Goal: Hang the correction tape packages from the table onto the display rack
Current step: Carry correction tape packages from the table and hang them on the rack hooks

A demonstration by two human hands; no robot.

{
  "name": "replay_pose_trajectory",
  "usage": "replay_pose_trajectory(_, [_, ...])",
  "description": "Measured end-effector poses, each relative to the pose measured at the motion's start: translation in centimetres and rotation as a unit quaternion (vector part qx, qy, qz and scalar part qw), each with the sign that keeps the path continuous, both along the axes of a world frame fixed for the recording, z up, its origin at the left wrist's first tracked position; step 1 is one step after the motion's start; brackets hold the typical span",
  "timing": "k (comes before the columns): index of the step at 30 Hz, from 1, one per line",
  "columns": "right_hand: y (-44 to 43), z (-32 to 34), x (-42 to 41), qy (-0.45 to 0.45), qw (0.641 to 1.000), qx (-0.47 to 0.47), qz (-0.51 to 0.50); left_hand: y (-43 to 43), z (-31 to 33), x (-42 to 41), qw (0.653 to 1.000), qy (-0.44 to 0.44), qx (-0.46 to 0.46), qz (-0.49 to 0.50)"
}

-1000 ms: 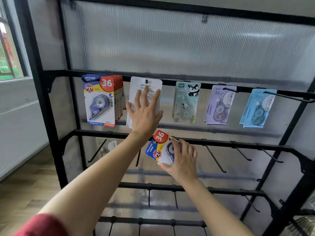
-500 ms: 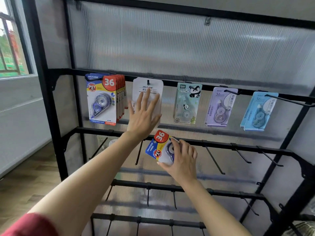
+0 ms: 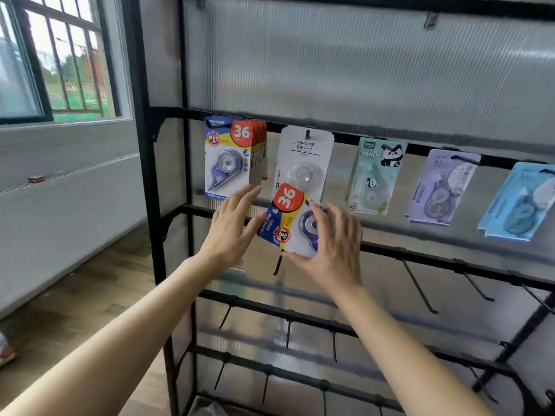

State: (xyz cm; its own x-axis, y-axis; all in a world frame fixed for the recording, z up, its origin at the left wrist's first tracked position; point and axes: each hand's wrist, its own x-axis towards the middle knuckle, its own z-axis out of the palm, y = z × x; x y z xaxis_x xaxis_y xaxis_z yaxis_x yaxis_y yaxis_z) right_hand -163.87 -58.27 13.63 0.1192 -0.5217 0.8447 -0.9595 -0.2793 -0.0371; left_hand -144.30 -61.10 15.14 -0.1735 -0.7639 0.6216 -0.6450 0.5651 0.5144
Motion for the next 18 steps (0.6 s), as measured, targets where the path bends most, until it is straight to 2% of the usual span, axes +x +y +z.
replay_pose_trajectory(2, [-0.6, 1.2, 1.8, -0.009, 1.000, -0.004, 0.015, 0.9, 0.5, 0.9, 0.989, 0.092, 0.071, -0.092])
replay_pose_trajectory(4, [-1.1, 2.1, 3.6, -0.018, 1.000, -0.007, 0.021, 1.7, 0.9, 1.4, 0.952, 0.204, 0.143, -0.177])
replay_pose_trajectory(8, [-2.1, 3.0, 6.7, -0.022, 0.999, -0.010, 0.034, 1.2, 1.2, 3.0, 0.907, 0.341, 0.156, -0.190])
replay_pose_trajectory(12, [-2.5, 3.2, 8.8, -0.029, 0.999, -0.003, 0.031, 0.2, 1.5, 4.8, 0.896, 0.366, 0.164, -0.190])
replay_pose_trajectory(18, [-2.7, 2.4, 9.5, -0.035, 0.997, 0.004, 0.070, -1.8, 2.3, 8.1, 0.905, 0.372, 0.119, -0.168])
